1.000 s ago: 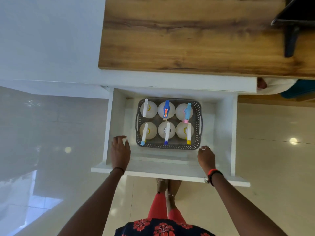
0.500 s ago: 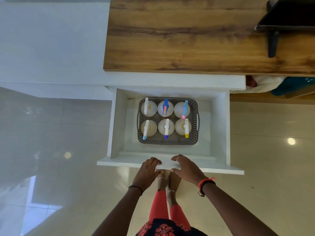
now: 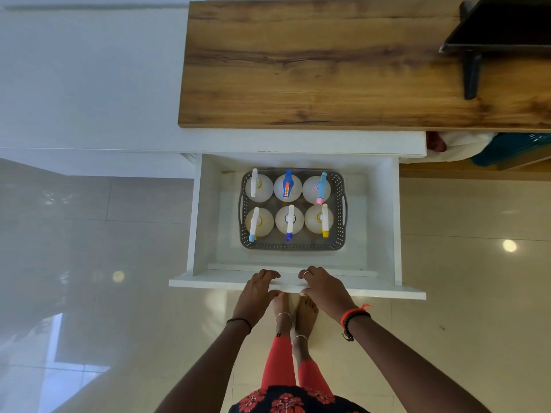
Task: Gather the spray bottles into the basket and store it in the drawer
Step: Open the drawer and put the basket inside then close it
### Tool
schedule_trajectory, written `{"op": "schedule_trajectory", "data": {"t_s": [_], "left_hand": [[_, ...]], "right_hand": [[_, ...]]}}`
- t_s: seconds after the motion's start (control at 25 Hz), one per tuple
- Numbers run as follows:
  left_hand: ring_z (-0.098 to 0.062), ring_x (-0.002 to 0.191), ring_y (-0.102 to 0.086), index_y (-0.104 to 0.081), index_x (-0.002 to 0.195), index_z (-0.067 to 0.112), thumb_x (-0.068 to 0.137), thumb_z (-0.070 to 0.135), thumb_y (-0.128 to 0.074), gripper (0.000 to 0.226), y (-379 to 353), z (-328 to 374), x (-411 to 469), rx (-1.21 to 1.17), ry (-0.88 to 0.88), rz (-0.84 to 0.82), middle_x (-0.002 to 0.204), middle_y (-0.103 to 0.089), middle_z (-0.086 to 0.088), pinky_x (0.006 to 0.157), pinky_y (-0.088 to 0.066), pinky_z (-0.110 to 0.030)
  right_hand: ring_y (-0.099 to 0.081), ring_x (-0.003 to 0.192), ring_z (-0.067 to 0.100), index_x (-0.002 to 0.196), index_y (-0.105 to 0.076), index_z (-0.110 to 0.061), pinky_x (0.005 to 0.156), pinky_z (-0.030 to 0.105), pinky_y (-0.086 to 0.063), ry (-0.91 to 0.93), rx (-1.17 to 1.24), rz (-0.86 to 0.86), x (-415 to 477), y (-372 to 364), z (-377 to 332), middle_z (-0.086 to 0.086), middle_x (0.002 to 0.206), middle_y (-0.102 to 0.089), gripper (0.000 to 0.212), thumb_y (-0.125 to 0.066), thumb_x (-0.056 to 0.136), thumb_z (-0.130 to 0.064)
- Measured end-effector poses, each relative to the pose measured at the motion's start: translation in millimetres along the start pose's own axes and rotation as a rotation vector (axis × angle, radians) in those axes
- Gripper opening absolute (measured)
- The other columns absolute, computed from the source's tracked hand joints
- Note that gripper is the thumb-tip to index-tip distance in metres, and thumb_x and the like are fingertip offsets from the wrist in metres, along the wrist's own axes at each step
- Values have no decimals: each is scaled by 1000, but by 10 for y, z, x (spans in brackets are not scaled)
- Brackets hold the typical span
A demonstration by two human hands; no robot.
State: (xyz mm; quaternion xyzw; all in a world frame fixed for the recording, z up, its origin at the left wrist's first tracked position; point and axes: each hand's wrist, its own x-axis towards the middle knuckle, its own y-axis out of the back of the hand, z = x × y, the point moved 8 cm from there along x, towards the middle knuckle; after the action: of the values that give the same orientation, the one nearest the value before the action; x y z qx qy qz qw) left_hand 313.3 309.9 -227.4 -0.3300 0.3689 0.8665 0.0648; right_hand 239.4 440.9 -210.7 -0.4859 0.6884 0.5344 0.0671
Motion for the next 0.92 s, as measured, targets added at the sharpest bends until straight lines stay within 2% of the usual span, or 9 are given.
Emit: {"op": "schedule_trajectory", "data": {"t_s": [0.2,0.32,0.36,0.44,0.52,0.64,0.72,0.8,0.92], "left_hand": [[-18,120,-49,-51,128,23,84,30,-68,48,263,105,217,99,-17,89,132,-51,2,101,-39,-27],[-18,122,-47,-47,132,23,81,33,-71,57,401,187,367,144,-16,118,133,-48,1,103,-38,-27],[-19,121,-46,-45,134,23,79,35,-73,62,452,186,399,114,20,141,133,-47,0,103,-38,-27],[-20,117,-46,-42,135,21,72,40,-78,75,589,161,436,27,131,222,129,-46,-2,100,-40,-28],[-20,110,-46,-43,131,19,68,45,-79,77,708,183,444,25,215,325,122,-46,-2,94,-40,-27],[-19,99,-49,-48,113,15,70,46,-77,61,818,322,439,30,283,461,110,-51,-1,84,-37,-27],[-23,97,-53,-47,104,11,72,45,-76,56,822,332,467,-72,400,465,104,-54,-4,82,-40,-30],[-30,101,-56,-43,105,6,73,43,-77,59,793,278,512,-240,547,424,107,-55,-10,83,-44,-36],[-33,105,-57,-34,105,3,75,23,-80,58,714,275,680,-767,639,362,108,-54,-17,85,-47,-37]], "right_hand": [[-55,111,19,129,-50,-14,89,26,-45,-19,-99,119,183,311,-32,3,120,-59,46,-63,87,-30],[-59,95,19,109,-55,-14,74,24,-41,-67,-97,141,309,496,-15,3,105,-64,32,-67,84,-32],[-60,88,19,100,-56,-16,70,24,-38,-89,-111,141,346,551,9,3,99,-66,27,-67,84,-35],[-56,71,17,86,-57,-17,64,24,-36,-152,-166,128,416,664,83,2,85,-67,29,-65,82,-45],[-50,63,14,78,-54,-17,60,22,-37,-216,-205,126,468,774,161,-1,72,-57,38,-62,81,-54],[-49,60,12,72,-46,-17,56,19,-34,-328,-152,148,531,943,247,-6,59,-43,46,-62,78,-60],[-51,61,13,70,-45,-17,54,19,-33,-392,-85,161,583,1042,255,-7,57,-42,45,-65,78,-57],[-57,65,16,68,-46,-17,57,20,-36,-464,4,183,635,1123,247,-3,64,-53,40,-68,79,-48],[-67,82,25,79,-57,-12,63,25,-42,-589,235,229,694,1158,294,7,83,-67,23,-68,84,-31]]}}
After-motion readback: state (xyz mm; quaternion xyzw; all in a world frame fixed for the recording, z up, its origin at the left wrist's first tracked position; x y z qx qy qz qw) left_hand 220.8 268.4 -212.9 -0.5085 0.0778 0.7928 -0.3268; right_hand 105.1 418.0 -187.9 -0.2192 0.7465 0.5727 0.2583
